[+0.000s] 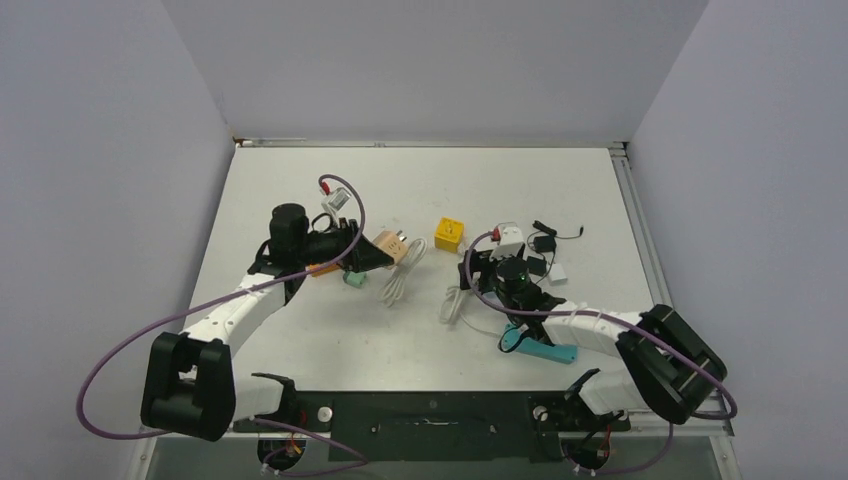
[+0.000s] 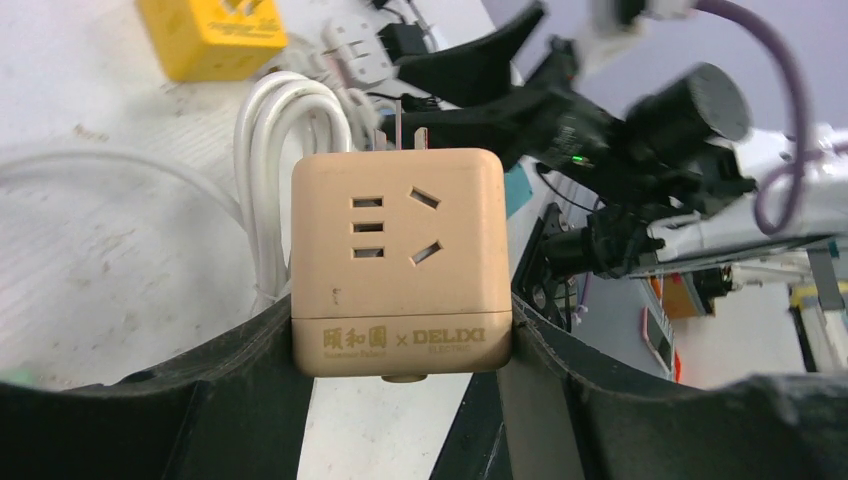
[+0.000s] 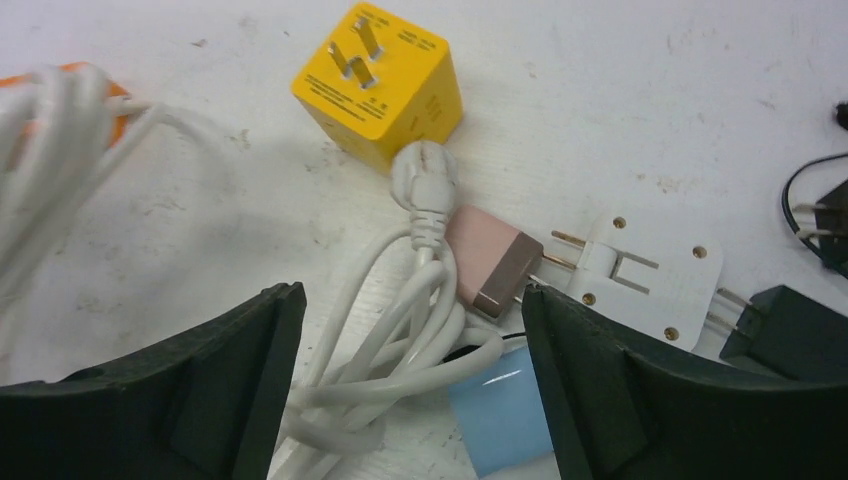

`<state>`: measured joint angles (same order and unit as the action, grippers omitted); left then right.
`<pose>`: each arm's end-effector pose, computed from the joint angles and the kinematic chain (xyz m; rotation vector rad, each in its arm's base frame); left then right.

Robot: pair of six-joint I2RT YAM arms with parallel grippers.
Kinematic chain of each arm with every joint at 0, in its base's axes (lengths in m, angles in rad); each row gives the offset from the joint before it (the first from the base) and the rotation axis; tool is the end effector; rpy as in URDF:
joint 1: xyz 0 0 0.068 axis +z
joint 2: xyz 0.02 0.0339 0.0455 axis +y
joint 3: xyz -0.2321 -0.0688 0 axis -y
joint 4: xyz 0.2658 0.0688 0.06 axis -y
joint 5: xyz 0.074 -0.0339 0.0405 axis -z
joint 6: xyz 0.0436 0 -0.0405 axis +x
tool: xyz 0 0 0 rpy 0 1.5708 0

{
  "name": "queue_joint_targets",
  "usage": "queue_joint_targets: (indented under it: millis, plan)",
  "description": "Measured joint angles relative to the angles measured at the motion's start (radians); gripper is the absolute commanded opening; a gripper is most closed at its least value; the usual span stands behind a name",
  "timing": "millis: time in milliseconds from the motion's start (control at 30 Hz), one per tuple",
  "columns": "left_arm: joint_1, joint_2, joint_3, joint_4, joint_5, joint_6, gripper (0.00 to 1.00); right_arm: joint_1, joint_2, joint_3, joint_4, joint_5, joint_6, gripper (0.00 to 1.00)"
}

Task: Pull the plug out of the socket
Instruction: Place the plug at the center of the board.

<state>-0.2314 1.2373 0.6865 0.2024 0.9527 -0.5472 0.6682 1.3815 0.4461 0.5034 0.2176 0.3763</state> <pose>0.2792 -0.1023 0.2109 0.3805 1.9888 -1.4154 0.2321 0.1712 0.1143 -0.1537 2.0150 0.4529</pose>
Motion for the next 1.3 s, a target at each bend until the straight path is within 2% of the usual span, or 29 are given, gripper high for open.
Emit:
queue_joint_targets:
  millis: [67,233,333,433,533,667,933,1300]
  plan:
    - [0.018,0.037,0.001,-0.032,-0.024,0.001,0.0,0.0,-0.06,-0.042,0.047,-0.037,-0.027,0.82]
    - [0.027,0.084,0.001,-0.094,-0.064,0.001,0.0,0.014,-0.175,-0.126,0.186,-0.163,-0.095,0.65]
    - [0.006,0.095,0.001,-0.09,-0.066,-0.008,0.0,0.04,-0.187,-0.136,0.24,-0.226,-0.122,0.61]
    - [-0.033,0.115,0.001,-0.075,-0.059,-0.023,0.0,0.095,-0.183,-0.136,0.279,-0.263,-0.148,0.62]
    - [-0.06,0.14,0.001,-0.062,-0.044,-0.045,0.0,0.164,-0.148,-0.133,0.306,-0.276,-0.174,0.66]
    - [-0.068,0.158,0.001,-0.032,-0.024,-0.072,0.0,0.224,-0.077,-0.108,0.306,-0.279,-0.198,0.66]
    - [-0.119,0.184,0.003,0.002,0.008,-0.097,0.0,0.233,-0.021,-0.077,0.306,-0.279,-0.209,0.61]
    - [-0.134,0.222,0.003,0.127,0.05,-0.193,0.0,0.257,0.019,-0.042,0.301,-0.278,-0.22,0.58]
